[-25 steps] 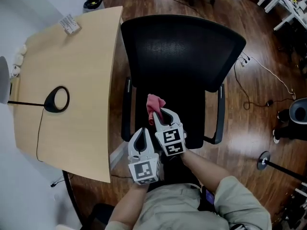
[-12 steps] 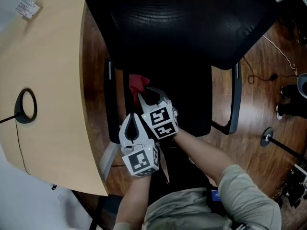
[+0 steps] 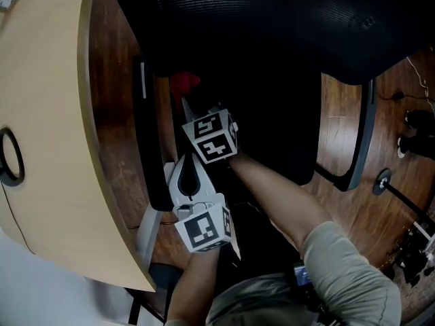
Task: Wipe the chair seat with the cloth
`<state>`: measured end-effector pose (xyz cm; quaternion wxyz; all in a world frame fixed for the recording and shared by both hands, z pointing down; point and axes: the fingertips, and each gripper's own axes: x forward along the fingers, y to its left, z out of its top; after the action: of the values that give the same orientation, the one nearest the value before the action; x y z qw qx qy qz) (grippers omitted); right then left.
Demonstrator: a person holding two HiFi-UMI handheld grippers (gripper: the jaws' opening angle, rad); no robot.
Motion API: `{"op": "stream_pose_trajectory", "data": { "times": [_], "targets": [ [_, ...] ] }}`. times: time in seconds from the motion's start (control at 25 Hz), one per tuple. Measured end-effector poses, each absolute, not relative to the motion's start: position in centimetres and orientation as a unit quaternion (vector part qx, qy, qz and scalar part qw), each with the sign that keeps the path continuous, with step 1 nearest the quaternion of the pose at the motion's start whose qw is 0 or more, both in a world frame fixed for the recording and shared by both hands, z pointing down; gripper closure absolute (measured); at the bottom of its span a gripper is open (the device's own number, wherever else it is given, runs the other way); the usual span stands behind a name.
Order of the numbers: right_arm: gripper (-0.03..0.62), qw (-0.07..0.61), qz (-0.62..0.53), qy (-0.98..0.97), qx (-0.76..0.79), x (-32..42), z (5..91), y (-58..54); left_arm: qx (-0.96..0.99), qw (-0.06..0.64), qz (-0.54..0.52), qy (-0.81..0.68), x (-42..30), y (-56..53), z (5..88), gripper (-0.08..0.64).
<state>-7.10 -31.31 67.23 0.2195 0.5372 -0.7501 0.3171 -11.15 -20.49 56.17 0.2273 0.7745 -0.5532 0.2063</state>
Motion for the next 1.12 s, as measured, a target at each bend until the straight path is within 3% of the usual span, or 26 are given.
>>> {"op": "stream_pose_trajectory", "data": {
  "times": [0.48, 1.12],
  "targets": [
    [0.527, 0.231, 0.344, -0.711, 0.569, -3.1, 71.7, -32.8, 0.791, 0.215, 0.237, -0.522, -10.3, -21.5, 58.8, 0.555],
    [0.528, 0.272, 0.348, -0.54, 0.716, 23.7, 72.0, -21.1, 0.867, 0.21, 0.239, -0.384, 4.9, -16.4, 59.2, 0.555]
  ]
}}
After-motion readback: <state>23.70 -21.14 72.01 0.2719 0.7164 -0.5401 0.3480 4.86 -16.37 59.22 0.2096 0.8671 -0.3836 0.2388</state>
